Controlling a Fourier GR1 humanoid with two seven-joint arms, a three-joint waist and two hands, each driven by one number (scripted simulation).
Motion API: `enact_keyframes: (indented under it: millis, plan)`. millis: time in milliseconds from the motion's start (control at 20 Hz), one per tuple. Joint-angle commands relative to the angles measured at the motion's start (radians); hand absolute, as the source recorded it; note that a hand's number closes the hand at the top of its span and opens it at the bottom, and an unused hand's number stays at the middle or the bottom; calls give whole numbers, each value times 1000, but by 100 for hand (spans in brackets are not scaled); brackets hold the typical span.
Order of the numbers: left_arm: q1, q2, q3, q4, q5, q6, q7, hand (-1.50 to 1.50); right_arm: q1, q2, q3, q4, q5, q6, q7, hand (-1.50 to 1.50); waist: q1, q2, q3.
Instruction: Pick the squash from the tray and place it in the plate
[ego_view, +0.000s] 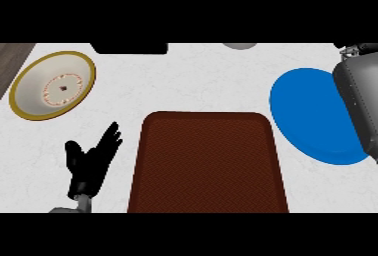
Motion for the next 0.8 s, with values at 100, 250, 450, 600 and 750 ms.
enact_keyframes:
  millis: [100,250,450,600,750]
  plan:
    - [3,4,19,9,10,3,2,0,124,11,-160,-32,164,-208,268,150,-25,-4,1]
    - [2,-5,9,-7,4,14,15,0,202,41,-248,-70,226,-257,268,150,-29,-10,2]
    - [21,-6,16,3,3,16,-4,0,300,76,-365,-139,307,-334,269,150,-30,-12,0]
    - [21,13,24,12,11,-14,-19,0,366,143,-439,-197,372,-382,269,150,-24,-13,-1]
    - [15,-1,12,-11,3,9,10,0,378,200,-584,-207,304,-346,268,150,-23,-16,3]
